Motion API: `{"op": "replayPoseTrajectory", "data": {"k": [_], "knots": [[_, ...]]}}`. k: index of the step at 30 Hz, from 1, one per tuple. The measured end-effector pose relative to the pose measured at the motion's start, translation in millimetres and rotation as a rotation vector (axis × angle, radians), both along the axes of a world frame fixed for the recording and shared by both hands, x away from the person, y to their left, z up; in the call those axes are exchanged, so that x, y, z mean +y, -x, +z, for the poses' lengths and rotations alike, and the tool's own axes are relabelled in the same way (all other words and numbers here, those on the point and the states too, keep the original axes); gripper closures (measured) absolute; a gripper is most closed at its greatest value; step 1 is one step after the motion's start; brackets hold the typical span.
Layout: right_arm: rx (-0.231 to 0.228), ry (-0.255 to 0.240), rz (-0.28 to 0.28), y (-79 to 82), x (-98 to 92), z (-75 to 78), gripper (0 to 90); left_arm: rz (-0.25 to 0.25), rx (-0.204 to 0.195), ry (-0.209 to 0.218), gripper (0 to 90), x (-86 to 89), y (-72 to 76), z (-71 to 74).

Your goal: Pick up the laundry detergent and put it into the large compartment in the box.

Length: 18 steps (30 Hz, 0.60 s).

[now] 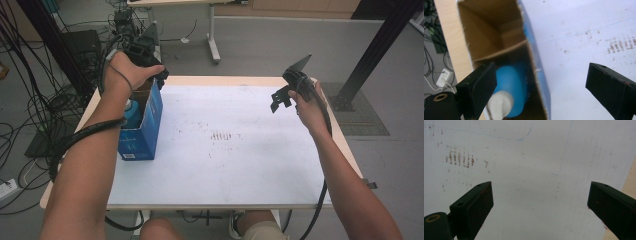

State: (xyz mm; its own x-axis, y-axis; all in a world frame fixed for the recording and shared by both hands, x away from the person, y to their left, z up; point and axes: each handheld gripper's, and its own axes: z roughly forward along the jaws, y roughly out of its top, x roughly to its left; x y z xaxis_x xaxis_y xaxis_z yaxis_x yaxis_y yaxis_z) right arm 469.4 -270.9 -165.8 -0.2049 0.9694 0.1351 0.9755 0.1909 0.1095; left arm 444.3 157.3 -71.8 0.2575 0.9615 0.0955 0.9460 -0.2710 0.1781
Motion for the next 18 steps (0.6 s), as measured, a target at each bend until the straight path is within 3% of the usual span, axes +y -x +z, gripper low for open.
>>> {"op": "replayPoseTrajectory", "data": {"k": [4,18], "knots": [[0.003,-0.001,0.001,0.0,-1.5,-1.5,6.5,-0.041,0.001,-0.025,9.8,-18.8,-4.9,1.9],[0.008,0.003,-0.005,1.3,-4.9,-4.7,6.5,-0.175,-0.007,-0.015,9.2,-68.7,-16.2,7.1]]}}
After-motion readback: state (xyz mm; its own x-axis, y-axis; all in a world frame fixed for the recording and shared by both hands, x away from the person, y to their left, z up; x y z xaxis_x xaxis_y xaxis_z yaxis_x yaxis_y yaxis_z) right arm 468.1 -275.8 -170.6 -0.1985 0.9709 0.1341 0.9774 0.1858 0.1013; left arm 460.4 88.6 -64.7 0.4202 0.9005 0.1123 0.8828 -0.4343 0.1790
